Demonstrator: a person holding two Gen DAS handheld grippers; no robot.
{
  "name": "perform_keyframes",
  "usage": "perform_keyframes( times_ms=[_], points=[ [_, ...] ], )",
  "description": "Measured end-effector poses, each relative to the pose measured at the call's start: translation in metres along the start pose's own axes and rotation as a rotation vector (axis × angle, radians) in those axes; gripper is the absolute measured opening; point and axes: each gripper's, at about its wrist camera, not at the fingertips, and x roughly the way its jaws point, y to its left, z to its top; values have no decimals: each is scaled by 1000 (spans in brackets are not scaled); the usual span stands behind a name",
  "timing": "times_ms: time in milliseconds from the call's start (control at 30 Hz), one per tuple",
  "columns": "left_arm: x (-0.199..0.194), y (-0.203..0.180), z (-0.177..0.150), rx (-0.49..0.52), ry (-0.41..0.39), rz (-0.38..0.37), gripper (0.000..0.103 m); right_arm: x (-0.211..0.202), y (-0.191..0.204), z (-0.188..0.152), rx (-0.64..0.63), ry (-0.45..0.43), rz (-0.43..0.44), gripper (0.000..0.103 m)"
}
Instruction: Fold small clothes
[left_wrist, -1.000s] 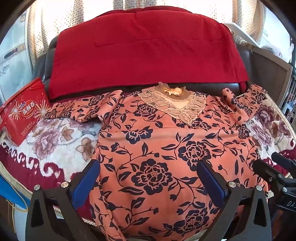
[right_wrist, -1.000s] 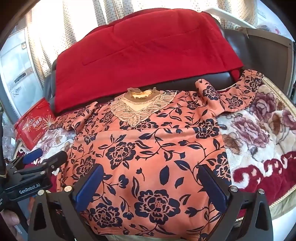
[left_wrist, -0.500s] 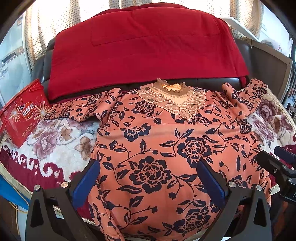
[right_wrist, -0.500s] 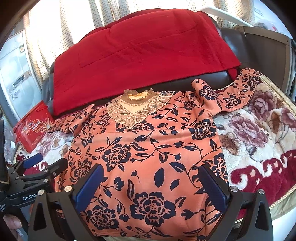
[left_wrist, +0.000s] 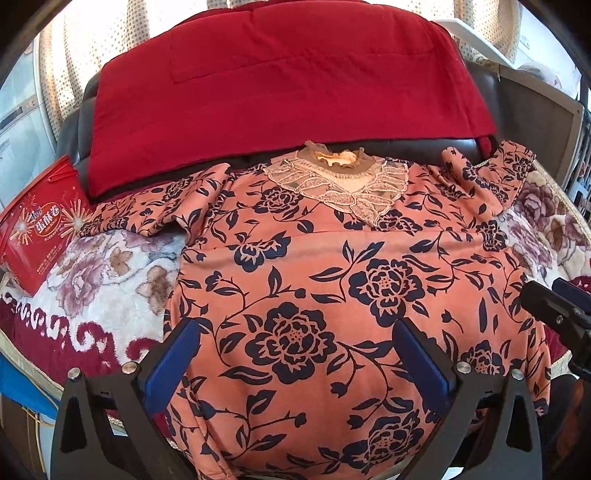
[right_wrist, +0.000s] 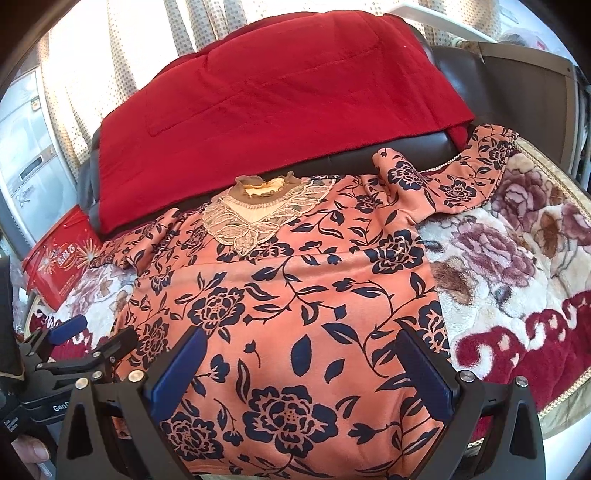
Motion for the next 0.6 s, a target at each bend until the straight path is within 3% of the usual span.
perform_keyframes(
  times_ms=[600],
  points=[
    [49,-11,9,34,30,3,103,43,-39,25,26,19,19,103]
  ],
)
